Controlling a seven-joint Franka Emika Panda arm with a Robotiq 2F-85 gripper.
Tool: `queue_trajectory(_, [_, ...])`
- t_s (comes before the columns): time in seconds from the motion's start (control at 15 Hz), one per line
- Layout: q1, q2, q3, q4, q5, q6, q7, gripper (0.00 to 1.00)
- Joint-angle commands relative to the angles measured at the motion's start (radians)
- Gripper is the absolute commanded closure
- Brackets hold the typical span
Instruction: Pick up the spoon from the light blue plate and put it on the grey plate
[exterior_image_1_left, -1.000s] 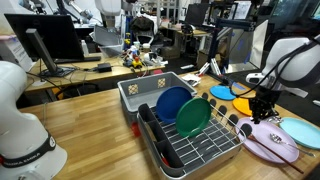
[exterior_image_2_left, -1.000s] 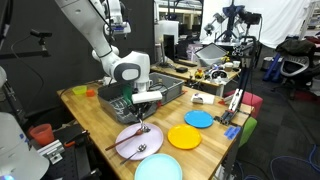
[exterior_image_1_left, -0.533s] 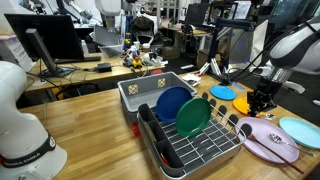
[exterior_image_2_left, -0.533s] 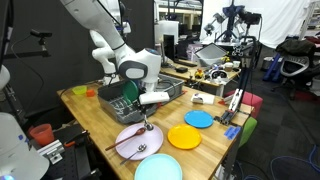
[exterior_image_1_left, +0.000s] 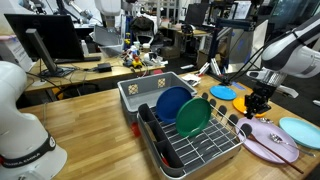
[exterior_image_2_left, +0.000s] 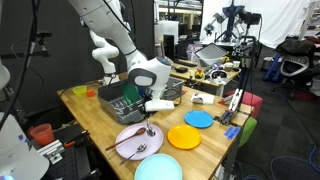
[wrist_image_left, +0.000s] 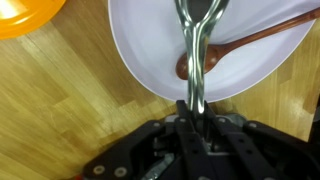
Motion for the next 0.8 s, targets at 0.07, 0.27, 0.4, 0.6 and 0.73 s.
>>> queue_trajectory(0.07, [0.005, 0.052, -0.009, 0.039, 0.014, -0.027, 0.004, 0.96])
queue_trajectory(0.27, [0.006, 0.082, -0.009, 0.049, 0.009, -0.014, 0.018, 0.96])
queue_trajectory(0.4, [0.005, 0.094, -0.008, 0.054, 0.007, -0.014, 0.026, 0.96])
queue_trajectory(0.6, [0.005, 0.107, -0.007, 0.058, 0.005, -0.010, 0.037, 0.96])
queue_trajectory(0.73, [0.009, 0.111, -0.009, 0.058, 0.000, -0.005, 0.049, 0.96])
